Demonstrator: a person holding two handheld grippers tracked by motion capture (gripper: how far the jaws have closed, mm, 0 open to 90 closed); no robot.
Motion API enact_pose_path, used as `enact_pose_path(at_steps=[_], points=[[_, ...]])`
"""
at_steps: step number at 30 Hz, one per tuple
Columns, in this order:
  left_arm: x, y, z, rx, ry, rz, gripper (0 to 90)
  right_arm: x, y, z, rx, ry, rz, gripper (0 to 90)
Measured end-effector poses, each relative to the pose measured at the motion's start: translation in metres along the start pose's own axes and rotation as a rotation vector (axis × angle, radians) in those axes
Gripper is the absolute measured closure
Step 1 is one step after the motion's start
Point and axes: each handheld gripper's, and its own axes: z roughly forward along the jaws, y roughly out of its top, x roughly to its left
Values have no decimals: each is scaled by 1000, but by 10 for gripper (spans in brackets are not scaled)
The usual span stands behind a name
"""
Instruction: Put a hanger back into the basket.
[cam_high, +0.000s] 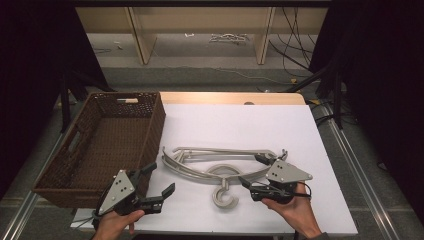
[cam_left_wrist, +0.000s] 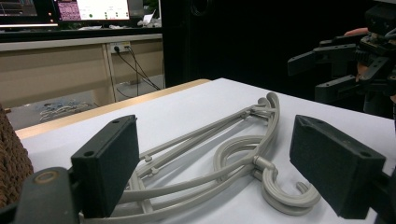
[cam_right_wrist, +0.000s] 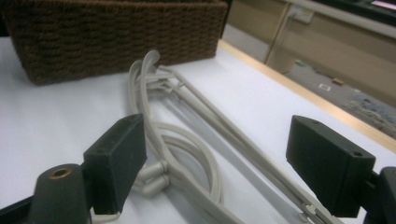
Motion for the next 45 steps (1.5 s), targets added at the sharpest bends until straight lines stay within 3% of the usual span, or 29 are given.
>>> enact_pose_path(at_steps=[3, 5, 11, 18, 21, 22, 24, 25, 30, 37, 45], points=[[0, 0, 0, 2, -2, 1, 158, -4, 1, 2, 24, 19, -6, 212], [0, 0, 0, 2, -1, -1, 158, -9, 1, 5, 75, 35, -24, 223], [0, 0, 0, 4, -1, 4, 158, -18, 4, 10, 131, 30, -58, 234], [0, -1, 1, 9, 1, -3, 158, -22, 4, 20, 232, 90, -95, 249], [0, -1, 1, 10, 0, -3, 158, -22, 2, 29, 294, 117, -158, 271], [0, -1, 1, 10, -1, 3, 158, -21, 1, 35, 342, 140, -186, 289], [0, -1, 1, 10, -1, 4, 158, -21, 1, 37, 356, 149, -197, 298], [0, -1, 1, 12, 0, 6, 159, -21, 0, 43, 392, 164, -219, 311], [0, -1, 1, 12, -1, 9, 159, -24, -4, 51, 422, 168, -229, 344], [-1, -1, 1, 15, -1, 10, 160, -30, -10, 65, 515, 228, -293, 439], [-1, -1, 1, 11, -4, 6, 160, -31, -11, 74, 563, 244, -345, 513]])
